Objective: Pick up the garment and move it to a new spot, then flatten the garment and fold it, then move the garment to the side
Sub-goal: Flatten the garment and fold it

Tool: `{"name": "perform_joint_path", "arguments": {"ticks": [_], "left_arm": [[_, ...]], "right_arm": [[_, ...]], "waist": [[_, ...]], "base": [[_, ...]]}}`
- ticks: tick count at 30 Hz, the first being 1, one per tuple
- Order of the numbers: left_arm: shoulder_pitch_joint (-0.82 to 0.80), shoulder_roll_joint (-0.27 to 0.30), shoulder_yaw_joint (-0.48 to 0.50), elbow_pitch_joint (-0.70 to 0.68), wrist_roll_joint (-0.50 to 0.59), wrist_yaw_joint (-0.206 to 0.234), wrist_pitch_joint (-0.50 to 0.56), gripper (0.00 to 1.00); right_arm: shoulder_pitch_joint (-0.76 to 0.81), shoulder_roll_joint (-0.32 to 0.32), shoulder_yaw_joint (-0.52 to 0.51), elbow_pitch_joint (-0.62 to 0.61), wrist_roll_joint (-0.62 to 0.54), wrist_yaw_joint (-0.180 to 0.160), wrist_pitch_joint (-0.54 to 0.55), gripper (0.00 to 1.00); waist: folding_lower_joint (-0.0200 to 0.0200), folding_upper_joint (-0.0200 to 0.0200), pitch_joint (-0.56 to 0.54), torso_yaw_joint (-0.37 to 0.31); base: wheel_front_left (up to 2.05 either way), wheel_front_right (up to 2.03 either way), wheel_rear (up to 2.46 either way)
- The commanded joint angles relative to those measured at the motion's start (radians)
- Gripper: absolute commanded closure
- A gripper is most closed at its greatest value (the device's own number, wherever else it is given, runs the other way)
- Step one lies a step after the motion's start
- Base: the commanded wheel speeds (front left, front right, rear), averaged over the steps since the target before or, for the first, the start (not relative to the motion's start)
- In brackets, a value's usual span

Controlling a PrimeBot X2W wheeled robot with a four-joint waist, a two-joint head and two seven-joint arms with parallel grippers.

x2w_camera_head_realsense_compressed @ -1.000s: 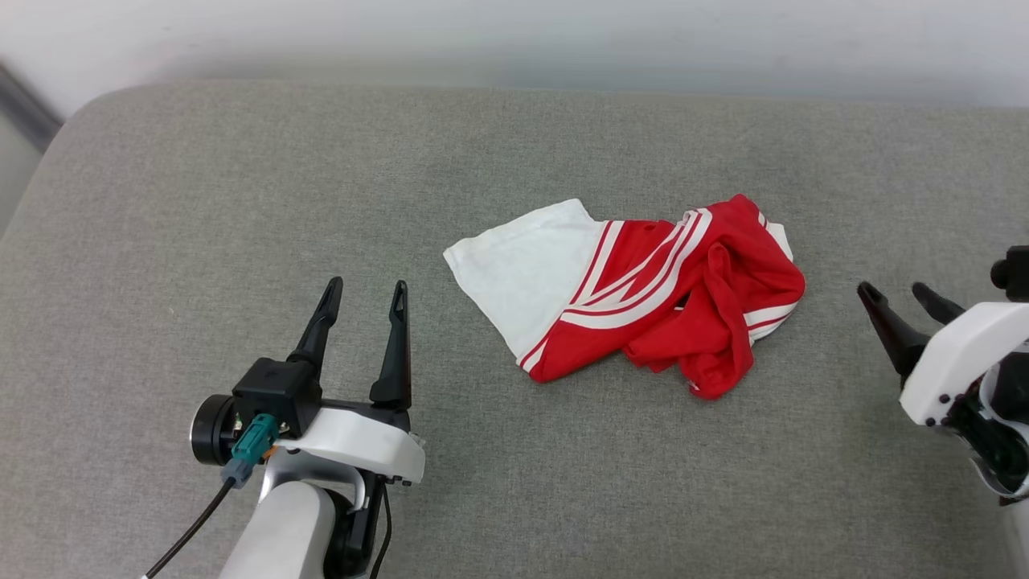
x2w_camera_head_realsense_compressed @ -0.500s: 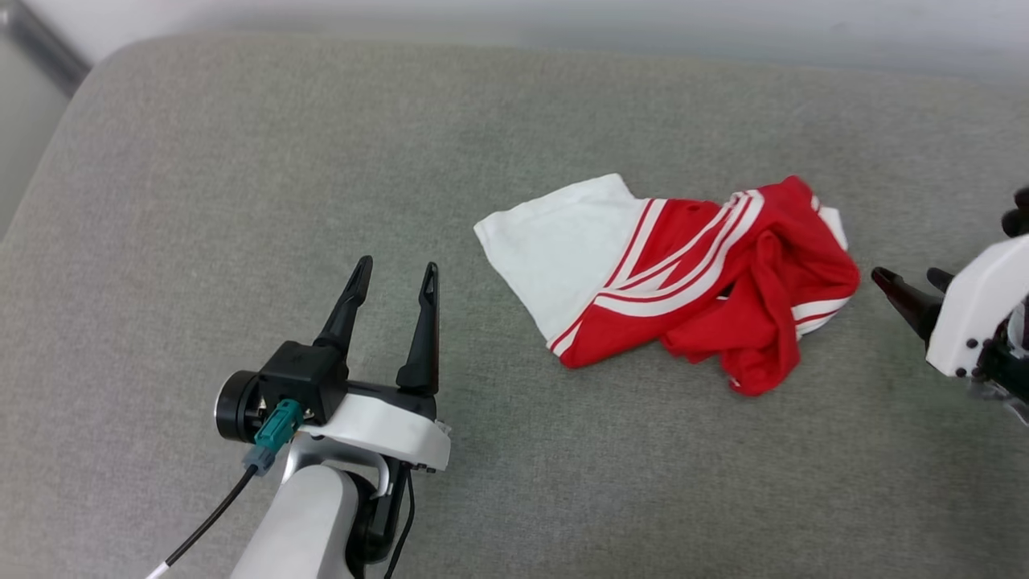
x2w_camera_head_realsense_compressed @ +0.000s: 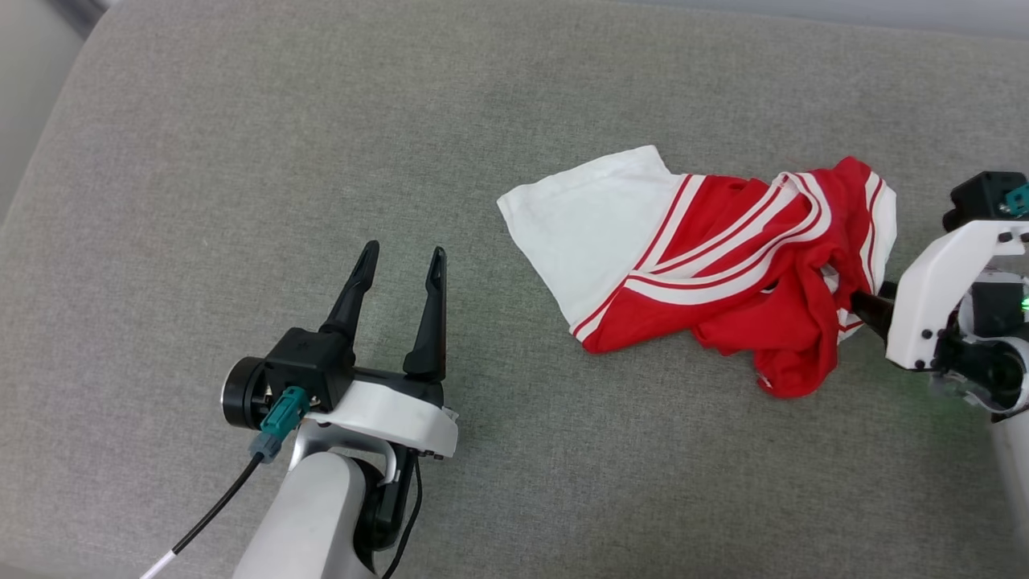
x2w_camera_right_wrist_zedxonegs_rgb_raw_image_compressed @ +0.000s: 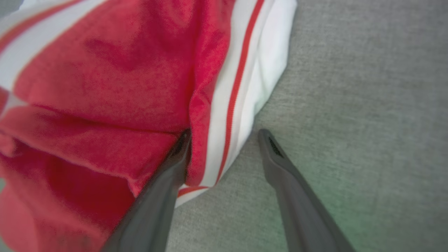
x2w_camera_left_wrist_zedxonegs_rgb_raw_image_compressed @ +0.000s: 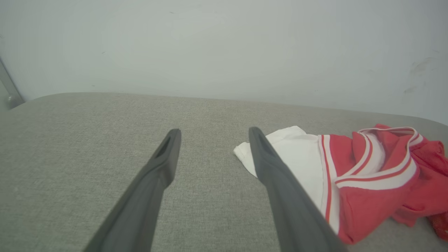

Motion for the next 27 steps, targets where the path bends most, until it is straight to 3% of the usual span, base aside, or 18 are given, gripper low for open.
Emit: {"name": "perform_joint_path", "arguments": {"ticks": [1, 9, 15, 20, 25, 26, 27], "left_arm": [[-0.011, -0.002, 0.004, 0.002, 0.007, -0.002, -0.002, 0.0], [0.021, -0.002, 0.024, 0.017, 0.012, -0.012, -0.002, 0.0], [0.041, 0.001, 0.031, 0.018, 0.016, -0.015, -0.002, 0.0], [0.051, 0.007, 0.036, 0.021, 0.017, -0.013, -0.002, 0.0], [0.06, 0.013, 0.032, 0.03, 0.016, -0.012, -0.001, 0.0], [0.061, 0.014, 0.032, 0.03, 0.015, -0.011, 0.0, 0.0], [0.062, 0.014, 0.032, 0.029, 0.013, -0.01, 0.002, 0.0]], "right_arm": [[0.03, 0.022, 0.035, 0.028, 0.016, 0.0, 0.006, 1.0], [-0.017, -0.058, 0.047, -0.09, -0.008, 0.0, -0.083, 1.0], [0.089, -0.1, -0.068, -0.248, -0.07, 0.0, -0.081, 1.0], [0.258, -0.046, -0.185, -0.332, -0.113, 0.0, -0.048, 1.0], [0.412, 0.054, -0.237, -0.289, -0.133, 0.0, -0.051, 1.0], [0.425, 0.07, -0.239, -0.275, -0.132, 0.0, -0.058, 0.64], [0.435, 0.089, -0.24, -0.261, -0.131, 0.0, -0.072, 0.07]], "waist": [[0.0, 0.0, -0.007, -0.007], [0.0, 0.0, -0.067, -0.064], [0.0, 0.0, -0.098, -0.116], [0.0, 0.0, -0.111, -0.151], [0.0, 0.0, -0.124, -0.166], [0.0, 0.0, -0.126, -0.169], [0.0, 0.0, -0.126, -0.171]], "base": [[0.0, 0.0, 0.0], [0.0, 0.0, 0.0], [0.0, 0.0, 0.0], [0.0, 0.0, 0.0], [0.0, 0.0, 0.0], [0.0, 0.0, 0.0], [0.0, 0.0, 0.0]]}}
